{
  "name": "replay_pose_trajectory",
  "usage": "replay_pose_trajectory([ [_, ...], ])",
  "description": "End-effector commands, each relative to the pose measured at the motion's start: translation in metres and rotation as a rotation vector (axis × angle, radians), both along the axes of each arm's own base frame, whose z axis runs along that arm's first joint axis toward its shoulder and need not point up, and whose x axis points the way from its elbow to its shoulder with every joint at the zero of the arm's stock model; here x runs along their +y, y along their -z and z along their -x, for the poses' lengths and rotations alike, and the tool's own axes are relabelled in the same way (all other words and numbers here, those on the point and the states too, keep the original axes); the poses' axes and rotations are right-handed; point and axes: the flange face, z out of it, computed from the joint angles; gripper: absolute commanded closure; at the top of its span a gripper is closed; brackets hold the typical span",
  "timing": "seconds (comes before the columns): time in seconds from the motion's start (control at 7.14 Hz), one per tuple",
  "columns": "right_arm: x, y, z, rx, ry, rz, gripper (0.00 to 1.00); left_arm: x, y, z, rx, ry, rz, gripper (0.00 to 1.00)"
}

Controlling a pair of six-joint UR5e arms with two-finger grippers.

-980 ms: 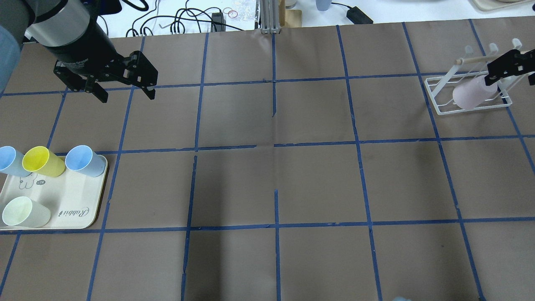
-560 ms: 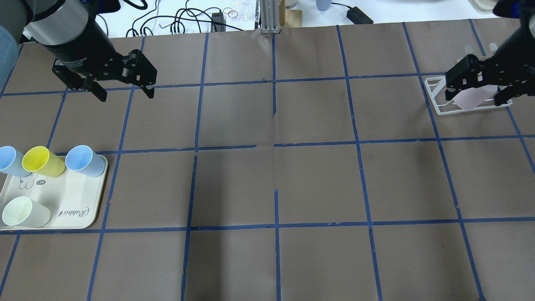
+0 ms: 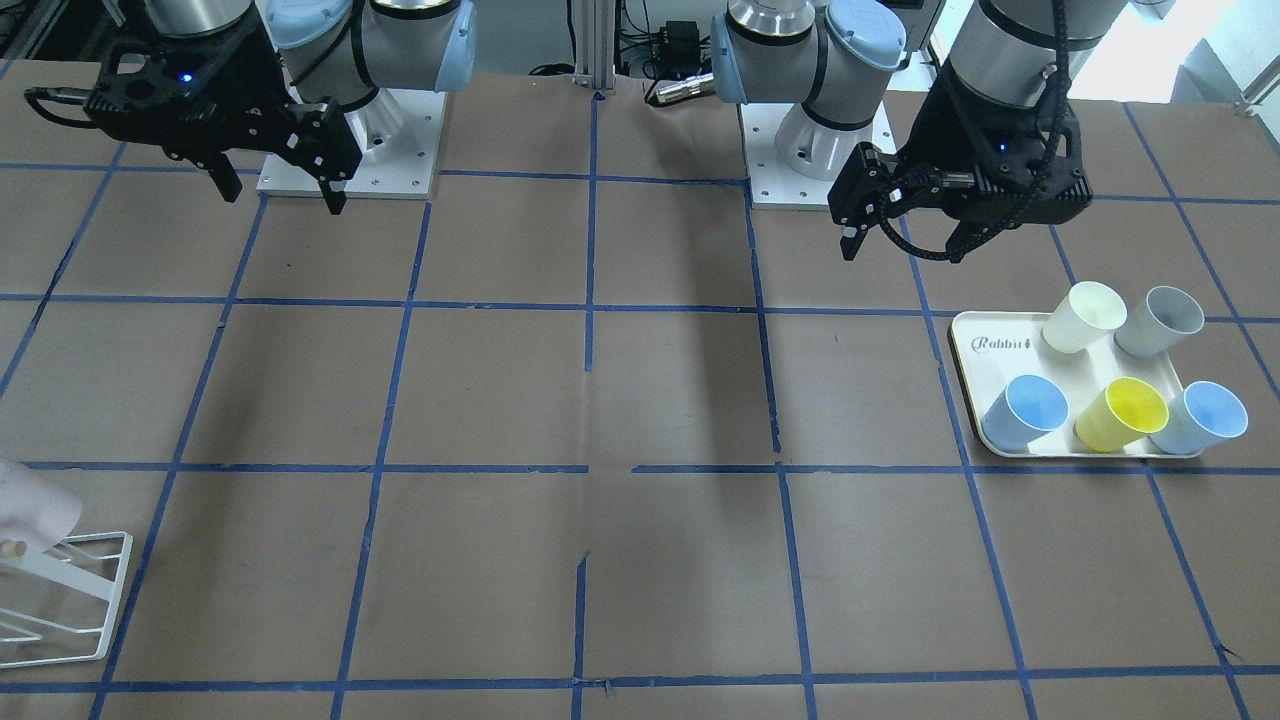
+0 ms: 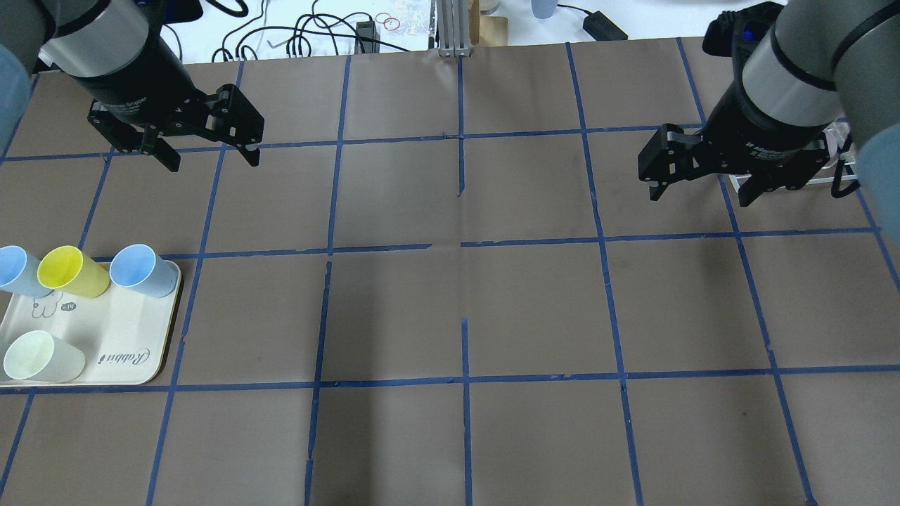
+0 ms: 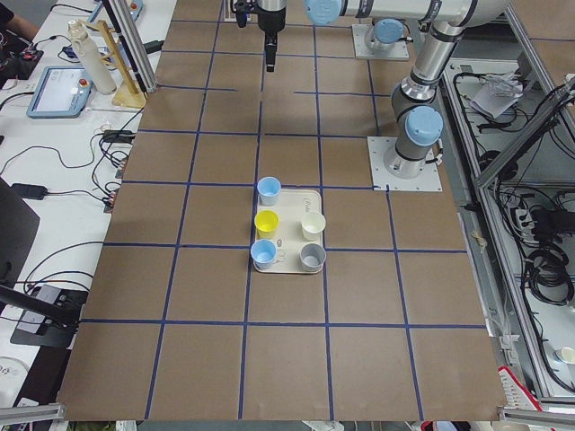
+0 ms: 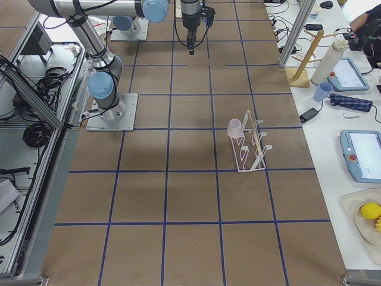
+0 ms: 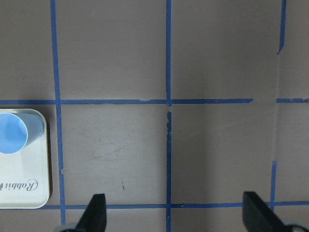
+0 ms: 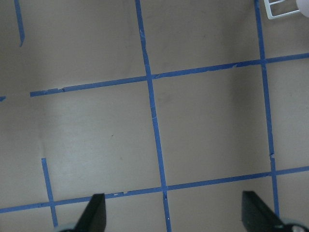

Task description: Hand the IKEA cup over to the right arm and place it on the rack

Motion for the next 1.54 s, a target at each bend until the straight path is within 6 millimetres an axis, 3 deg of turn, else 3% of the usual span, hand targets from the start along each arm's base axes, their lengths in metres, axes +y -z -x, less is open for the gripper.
replay_pose_trajectory([
  [0.0,0.014,0.003,-0.018,0.004,-0.024,-0.003,0.0,0.0,0.0,0.0,0.0,0.001,0.001,0.0],
  [0.84,0.015,0.007,-0.004,-0.061,0.002,-0.032,0.0,-0.003,-0.005,-0.002,-0.008,-0.001,0.008,0.0],
  [1.4,0.02,0.004,-0.005,-0.043,0.009,-0.025,0.0,-0.004,-0.005,-0.003,-0.006,-0.006,0.007,0.0],
])
